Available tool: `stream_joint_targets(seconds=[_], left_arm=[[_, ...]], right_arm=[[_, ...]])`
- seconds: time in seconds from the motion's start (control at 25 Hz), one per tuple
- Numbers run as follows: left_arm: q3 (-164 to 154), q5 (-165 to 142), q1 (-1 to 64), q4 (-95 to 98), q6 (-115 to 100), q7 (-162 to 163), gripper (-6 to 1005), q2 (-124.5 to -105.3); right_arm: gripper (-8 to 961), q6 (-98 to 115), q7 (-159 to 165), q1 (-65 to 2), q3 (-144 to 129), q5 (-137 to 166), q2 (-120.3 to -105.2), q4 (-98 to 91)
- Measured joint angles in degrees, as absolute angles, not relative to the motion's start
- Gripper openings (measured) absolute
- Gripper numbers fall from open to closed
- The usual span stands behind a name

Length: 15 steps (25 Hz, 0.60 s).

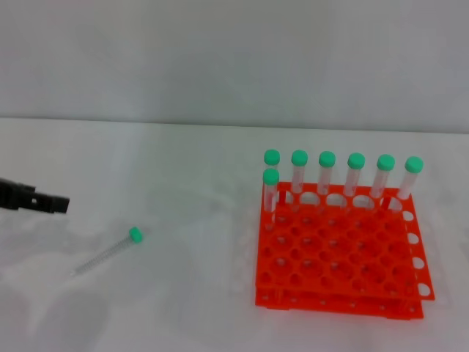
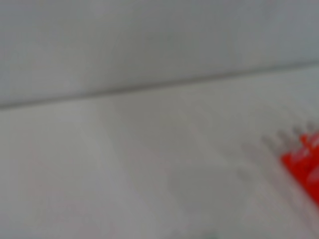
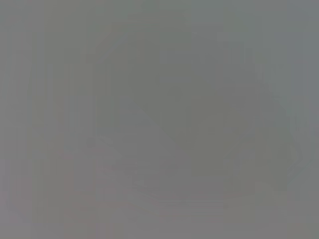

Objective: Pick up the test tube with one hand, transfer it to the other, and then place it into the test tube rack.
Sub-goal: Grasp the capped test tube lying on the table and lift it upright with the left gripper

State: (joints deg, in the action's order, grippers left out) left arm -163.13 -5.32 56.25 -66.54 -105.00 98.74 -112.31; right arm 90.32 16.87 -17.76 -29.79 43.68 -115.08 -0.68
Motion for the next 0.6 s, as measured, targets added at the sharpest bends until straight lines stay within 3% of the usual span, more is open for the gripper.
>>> stream_joint_targets(seconds=[0.6], left_arm=[[-163.2,-15.4,58.2,-60.5,-96.5,89.6,816,-116.4]], right_arm=[[711,90.2,16.9,-17.2,-30.0,43.7,-115.14,-0.2]])
